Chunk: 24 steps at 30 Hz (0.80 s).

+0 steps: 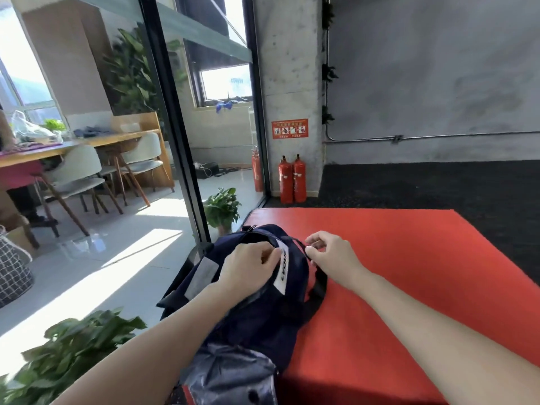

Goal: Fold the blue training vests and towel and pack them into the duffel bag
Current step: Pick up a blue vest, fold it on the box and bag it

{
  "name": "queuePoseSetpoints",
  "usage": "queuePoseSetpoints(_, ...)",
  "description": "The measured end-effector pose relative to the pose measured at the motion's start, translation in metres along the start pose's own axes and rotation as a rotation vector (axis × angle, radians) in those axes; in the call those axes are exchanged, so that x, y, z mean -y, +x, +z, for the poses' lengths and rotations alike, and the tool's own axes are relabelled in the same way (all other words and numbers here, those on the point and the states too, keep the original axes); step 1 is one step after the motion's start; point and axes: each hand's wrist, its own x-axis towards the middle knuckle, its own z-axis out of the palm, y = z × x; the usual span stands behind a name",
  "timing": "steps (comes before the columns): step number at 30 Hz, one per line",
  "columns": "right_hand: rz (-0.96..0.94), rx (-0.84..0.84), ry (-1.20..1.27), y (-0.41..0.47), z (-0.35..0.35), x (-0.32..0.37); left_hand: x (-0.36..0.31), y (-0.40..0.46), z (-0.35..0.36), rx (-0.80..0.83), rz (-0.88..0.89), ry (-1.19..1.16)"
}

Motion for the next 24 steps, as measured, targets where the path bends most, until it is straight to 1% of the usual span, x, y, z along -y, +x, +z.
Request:
queuePoseSetpoints(3,0.044,-0.014,-0.023,-0.031,-0.040,-0.029,-0.051,-0.004,0.020,0.004,0.048,-0.026)
queuePoseSetpoints(8,0.137,-0.066,-0.091,-0.098,-0.108,-0.092,-0.151,-0.027,0.069,0.139,0.145,-0.135)
queuePoseSetpoints(14,0.322,-0.211,-0.171,-0.202,-0.194,-0.174,-0.272,-0.077,0.145,0.332,0.326,-0.192)
queuePoseSetpoints(19,0.511,-0.365,-0.239,-0.292,-0.249,-0.240,-0.364,-0.126,0.207,0.553,0.493,-0.136)
queuePoseSetpoints(21,0.601,-0.378,-0.251,-0.326,-0.265,-0.265,-0.395,-0.146,0.229,0.620,0.540,-0.133)
queuePoseSetpoints(24,0.728,-0.332,-0.245,-0.369,-0.284,-0.303,-0.431,-0.180,0.260,0.710,0.589,-0.148)
